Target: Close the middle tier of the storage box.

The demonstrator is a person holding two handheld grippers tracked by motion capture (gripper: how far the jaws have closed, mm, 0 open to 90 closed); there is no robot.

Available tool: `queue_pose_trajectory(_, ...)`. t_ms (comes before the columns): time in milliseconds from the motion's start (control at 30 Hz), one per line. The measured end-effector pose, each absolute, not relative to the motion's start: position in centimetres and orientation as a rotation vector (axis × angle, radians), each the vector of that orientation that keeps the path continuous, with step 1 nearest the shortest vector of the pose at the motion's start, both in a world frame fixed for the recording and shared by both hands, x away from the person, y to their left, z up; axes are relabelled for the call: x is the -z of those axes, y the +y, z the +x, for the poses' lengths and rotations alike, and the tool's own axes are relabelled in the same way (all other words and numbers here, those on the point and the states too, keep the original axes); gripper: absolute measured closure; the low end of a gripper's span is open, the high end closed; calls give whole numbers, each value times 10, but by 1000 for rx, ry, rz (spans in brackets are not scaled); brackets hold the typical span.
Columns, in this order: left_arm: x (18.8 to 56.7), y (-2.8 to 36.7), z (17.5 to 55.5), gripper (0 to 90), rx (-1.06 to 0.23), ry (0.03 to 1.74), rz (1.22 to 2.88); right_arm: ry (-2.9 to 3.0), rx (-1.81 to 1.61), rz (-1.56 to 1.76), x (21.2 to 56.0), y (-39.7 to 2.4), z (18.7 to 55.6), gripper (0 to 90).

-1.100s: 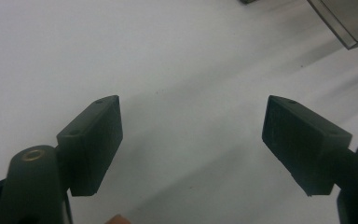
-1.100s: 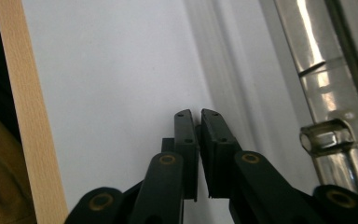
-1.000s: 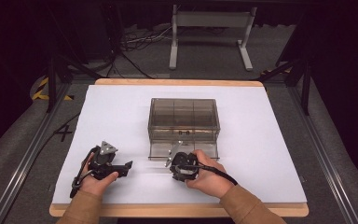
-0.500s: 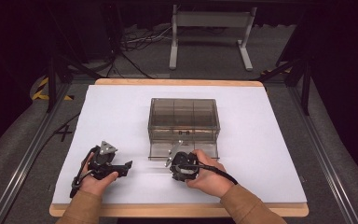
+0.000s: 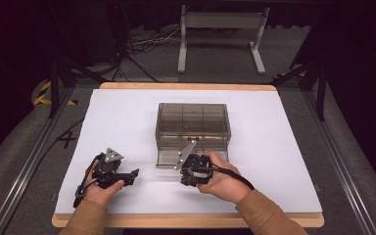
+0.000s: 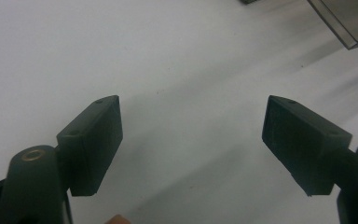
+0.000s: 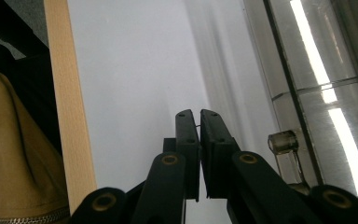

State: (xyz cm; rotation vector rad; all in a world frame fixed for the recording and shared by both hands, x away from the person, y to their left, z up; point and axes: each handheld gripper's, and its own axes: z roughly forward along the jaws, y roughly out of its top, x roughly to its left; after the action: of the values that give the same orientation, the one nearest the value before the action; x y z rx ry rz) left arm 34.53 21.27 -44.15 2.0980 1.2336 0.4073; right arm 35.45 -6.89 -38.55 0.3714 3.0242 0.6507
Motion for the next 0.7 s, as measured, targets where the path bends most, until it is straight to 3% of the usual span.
queue_pose_trajectory(700, 441, 213, 345, 209, -407, 1234, 2100, 2992, -756, 348, 358, -76, 359, 870)
